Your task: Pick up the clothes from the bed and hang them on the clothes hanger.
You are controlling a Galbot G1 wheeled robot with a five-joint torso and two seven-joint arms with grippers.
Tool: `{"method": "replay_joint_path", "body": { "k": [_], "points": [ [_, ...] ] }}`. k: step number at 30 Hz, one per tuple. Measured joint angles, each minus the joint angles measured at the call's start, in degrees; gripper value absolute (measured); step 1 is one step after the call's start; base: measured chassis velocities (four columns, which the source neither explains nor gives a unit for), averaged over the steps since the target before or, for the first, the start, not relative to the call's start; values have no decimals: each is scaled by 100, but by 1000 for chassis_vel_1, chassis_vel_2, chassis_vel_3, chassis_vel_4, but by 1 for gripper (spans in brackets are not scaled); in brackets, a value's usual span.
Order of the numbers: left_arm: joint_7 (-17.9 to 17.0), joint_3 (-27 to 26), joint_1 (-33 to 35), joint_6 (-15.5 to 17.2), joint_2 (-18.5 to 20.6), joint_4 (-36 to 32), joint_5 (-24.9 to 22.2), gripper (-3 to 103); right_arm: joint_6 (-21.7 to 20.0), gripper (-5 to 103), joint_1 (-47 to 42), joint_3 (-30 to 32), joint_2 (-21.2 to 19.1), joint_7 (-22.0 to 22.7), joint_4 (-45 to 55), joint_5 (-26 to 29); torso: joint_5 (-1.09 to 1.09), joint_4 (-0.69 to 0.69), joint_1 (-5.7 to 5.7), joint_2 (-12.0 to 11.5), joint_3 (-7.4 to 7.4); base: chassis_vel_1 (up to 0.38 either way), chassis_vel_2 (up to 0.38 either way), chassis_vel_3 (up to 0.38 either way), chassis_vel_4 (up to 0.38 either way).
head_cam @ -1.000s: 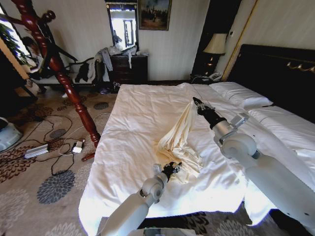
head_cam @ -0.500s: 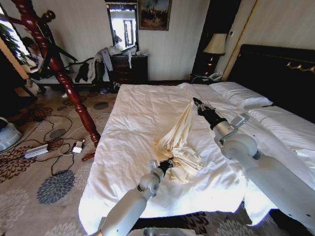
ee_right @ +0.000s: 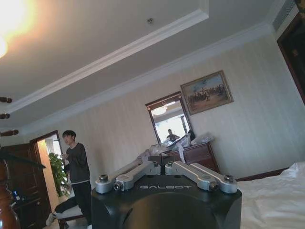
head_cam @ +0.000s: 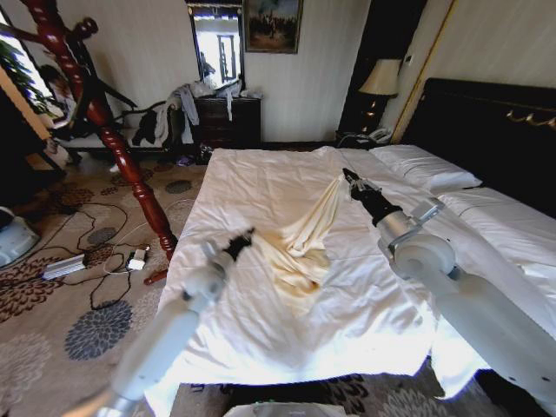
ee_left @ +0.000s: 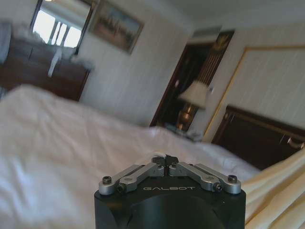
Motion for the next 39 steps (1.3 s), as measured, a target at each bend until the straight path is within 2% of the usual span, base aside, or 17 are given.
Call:
{"method": "replay_joint_path", "body": {
  "k": [2, 5, 9, 13, 19, 23, 27, 31, 33, 34, 37, 39],
  "points": [
    [20, -70, -33, 5, 70, -84, -52, 0, 0, 0, 2, 8, 2, 0, -6, 0, 1, 0, 0, 0, 0, 0, 0, 0, 0],
    [151, -480, -138, 47, 395, -506, -335, 0, 7, 0, 27, 51, 4, -1, -6, 18, 1, -2, 0, 0, 0, 0, 0, 0, 0],
    [256, -809, -141, 54, 603, -738, -521, 0, 16, 0, 27, 103, 12, -10, 6, 18, 0, -1, 0, 0, 0, 0, 0, 0, 0],
    [332, -1304, 79, 44, 936, -1038, -817, 0, 20, 0, -51, 163, 48, -44, -5, -77, 0, 0, -1, 0, 0, 0, 0, 0, 0],
    [272, -1507, -72, -13, 1348, -1212, -1174, 0, 21, 0, -50, 165, 118, -67, -116, -174, 2, -1, -1, 0, 0, 0, 0, 0, 0],
    [187, -1647, -563, -41, 1743, -1163, -1629, 0, 25, 0, -18, 176, 234, -90, -167, -200, 3, -2, -1, 0, 0, 0, 0, 0, 0],
    [193, -1781, -419, -75, 1869, -1204, -1815, 0, 26, 0, -56, 191, 284, -95, -152, -226, 4, -1, 0, 0, 0, 0, 0, 0, 0],
    [194, -1780, 210, -88, 1766, -1368, -1732, 0, 26, 0, -136, 185, 307, -100, -133, -283, 4, -1, -1, 0, -1, 0, 0, 0, 0],
    [170, -1603, 934, -88, 1418, -1454, -1510, 0, 26, 0, -226, 142, 321, -102, -129, -366, 1, 1, -1, 0, 0, 0, 0, 0, 0],
    [170, -1603, 934, -88, 1418, -1454, -1510, 0, 26, 0, -226, 142, 321, -102, -129, -366, 1, 1, -1, 0, 0, 0, 0, 0, 0],
    [-126, -1388, 1448, 16, 805, -1336, -1376, 0, 26, 0, -340, 86, 324, -102, -97, -440, 3, -1, -1, 0, -1, 0, 0, 0, 0],
    [-202, -1357, 1480, 57, 732, -1285, -1335, 0, 26, 0, -358, 80, 324, -102, -90, -452, 3, -1, -1, 0, -1, 0, 0, 0, 0]
  ]
}}
